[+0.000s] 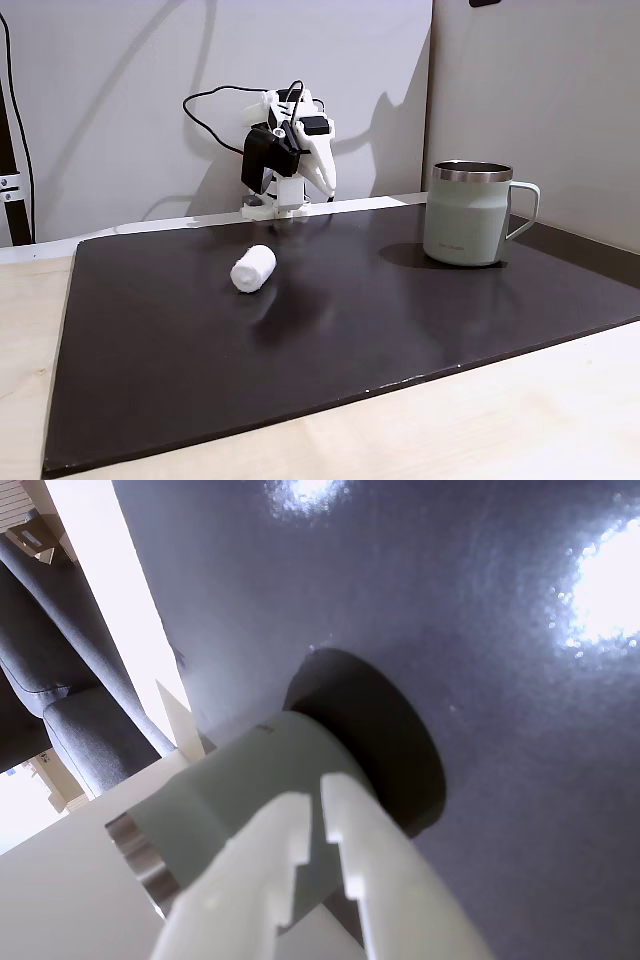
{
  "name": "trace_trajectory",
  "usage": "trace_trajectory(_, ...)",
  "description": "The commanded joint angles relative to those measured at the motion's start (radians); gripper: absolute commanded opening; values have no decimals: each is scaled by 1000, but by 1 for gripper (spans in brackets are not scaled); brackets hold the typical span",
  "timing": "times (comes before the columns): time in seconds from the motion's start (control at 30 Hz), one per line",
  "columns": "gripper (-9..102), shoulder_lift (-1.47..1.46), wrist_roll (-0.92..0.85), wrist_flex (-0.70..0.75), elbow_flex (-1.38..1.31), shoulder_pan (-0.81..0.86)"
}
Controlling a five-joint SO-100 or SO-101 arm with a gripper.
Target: Grasp a gauze and put it in the cup.
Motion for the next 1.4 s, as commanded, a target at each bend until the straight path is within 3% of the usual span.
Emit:
trace_trajectory(0.0,0,12,5,-26,-6,-5)
trace_trajectory(0.6,0,12,-46,-5,-28,-2)
trace_trajectory(0.87,0,-110,-233,276,-425,-29)
trace_trajectory(1.37,19,-959,-741,591,-1295,311)
